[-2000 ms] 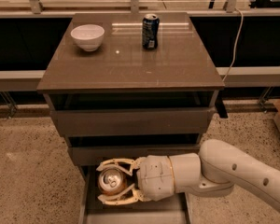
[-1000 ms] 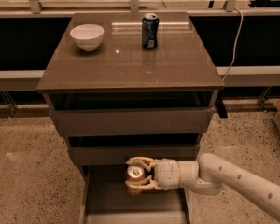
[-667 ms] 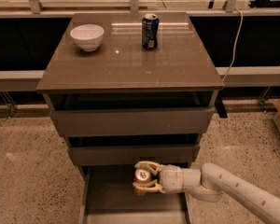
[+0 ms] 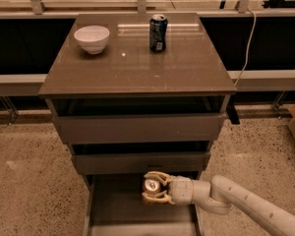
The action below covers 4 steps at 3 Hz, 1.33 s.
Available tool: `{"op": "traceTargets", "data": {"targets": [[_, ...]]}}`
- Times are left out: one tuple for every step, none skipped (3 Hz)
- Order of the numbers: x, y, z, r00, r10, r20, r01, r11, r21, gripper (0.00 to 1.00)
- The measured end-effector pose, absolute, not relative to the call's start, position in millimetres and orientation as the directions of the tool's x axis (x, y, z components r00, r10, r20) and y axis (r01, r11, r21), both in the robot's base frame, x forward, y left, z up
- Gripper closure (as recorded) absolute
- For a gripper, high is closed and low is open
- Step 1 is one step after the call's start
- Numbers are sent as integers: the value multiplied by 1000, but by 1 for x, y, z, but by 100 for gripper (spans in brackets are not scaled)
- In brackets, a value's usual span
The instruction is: Place orange can into bottom drawer
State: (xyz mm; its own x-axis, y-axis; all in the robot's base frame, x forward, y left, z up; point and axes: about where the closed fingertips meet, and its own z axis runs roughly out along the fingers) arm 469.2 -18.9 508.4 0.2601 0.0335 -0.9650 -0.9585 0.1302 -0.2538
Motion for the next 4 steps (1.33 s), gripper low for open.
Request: {"op": "traceTargets", "data": {"targets": [[470,2,502,222,28,-975,-975,27,-221,100],[489,10,466,177,52,-983,-984,23,-176,100],[500,13,397,102,25,-994,-994,45,-101,100],[498,8,337,29,-37,-999,-997,70,-32,100]]}}
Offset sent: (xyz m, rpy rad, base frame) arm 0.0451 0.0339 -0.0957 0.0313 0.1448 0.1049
